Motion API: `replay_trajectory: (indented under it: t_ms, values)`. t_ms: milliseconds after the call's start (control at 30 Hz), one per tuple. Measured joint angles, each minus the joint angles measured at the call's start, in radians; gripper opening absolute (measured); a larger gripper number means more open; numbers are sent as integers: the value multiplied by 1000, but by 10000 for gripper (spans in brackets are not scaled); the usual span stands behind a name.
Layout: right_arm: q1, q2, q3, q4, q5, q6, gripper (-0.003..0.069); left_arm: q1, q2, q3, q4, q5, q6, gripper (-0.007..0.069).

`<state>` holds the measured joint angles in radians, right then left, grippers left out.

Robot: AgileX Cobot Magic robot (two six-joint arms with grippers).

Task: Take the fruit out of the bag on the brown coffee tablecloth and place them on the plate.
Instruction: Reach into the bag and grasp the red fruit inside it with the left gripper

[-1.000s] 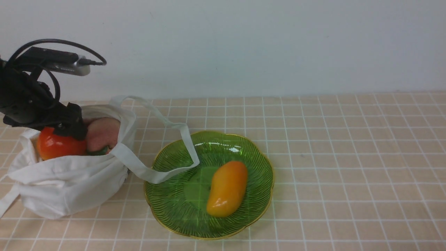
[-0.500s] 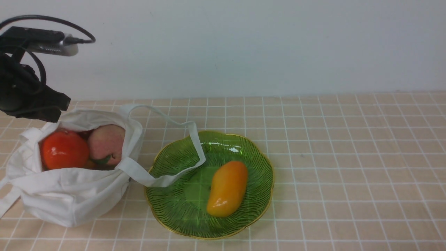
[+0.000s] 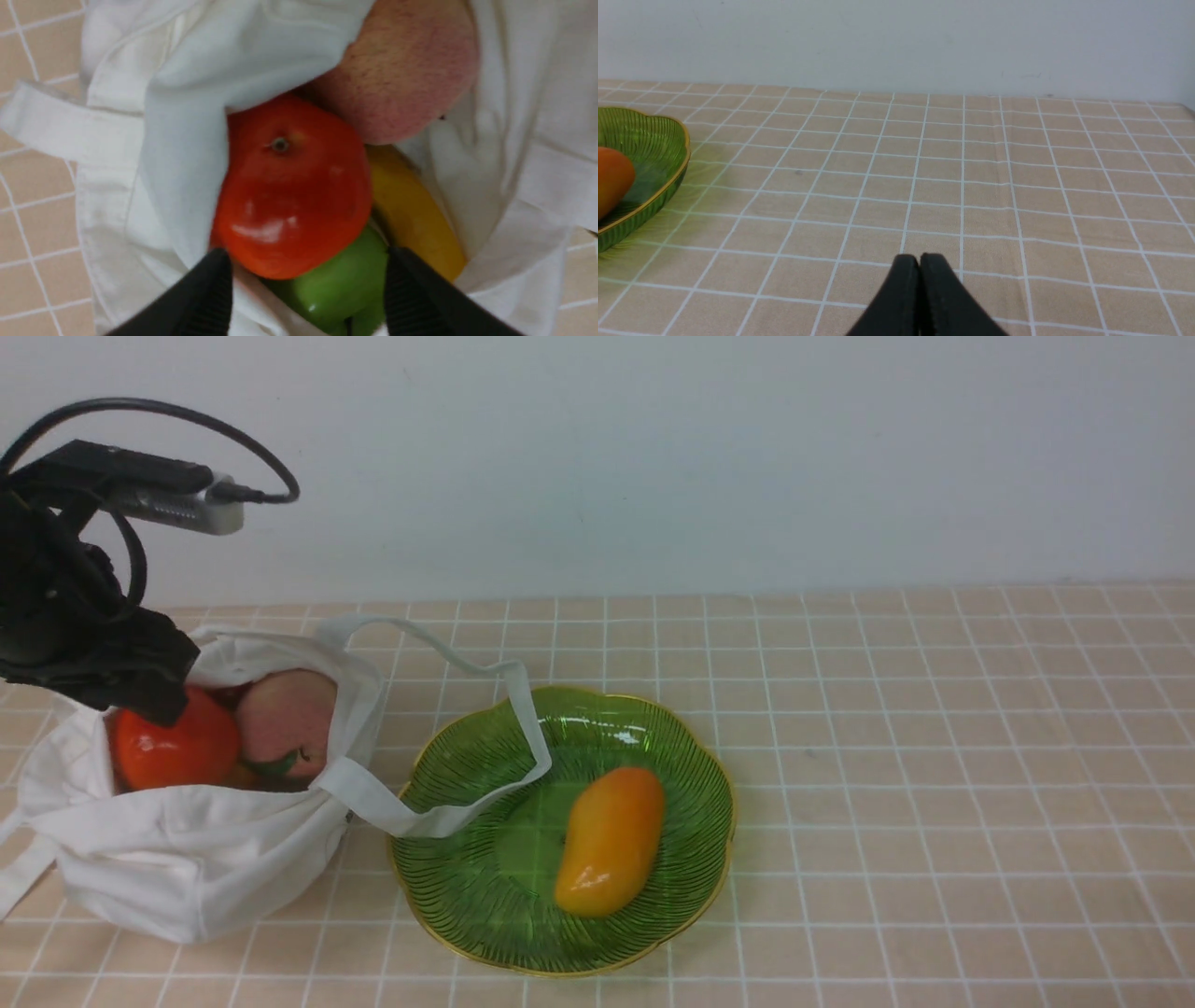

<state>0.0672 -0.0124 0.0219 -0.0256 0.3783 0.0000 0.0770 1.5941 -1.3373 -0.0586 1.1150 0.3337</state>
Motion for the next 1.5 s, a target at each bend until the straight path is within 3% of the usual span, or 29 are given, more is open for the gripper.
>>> replay_trajectory:
  t_ms: [133,267,667,1100,1500]
  values:
    - [0,0,0,0,0,0,-15,0,47,0,10,-18,-38,528]
    - [0,0,0,0,0,0,-15,-4,55,0,-17,-42,-29,562]
    - [0,0,0,0,0,0,-15,-138,-3,0,-2,-87,-4,563]
    - [0,0,0,0,0,0,-15,-149,131,-1,372,-75,-322,563]
    - [0,0,0,0,0,0,-15,-143,146,-1,405,-76,-355,570]
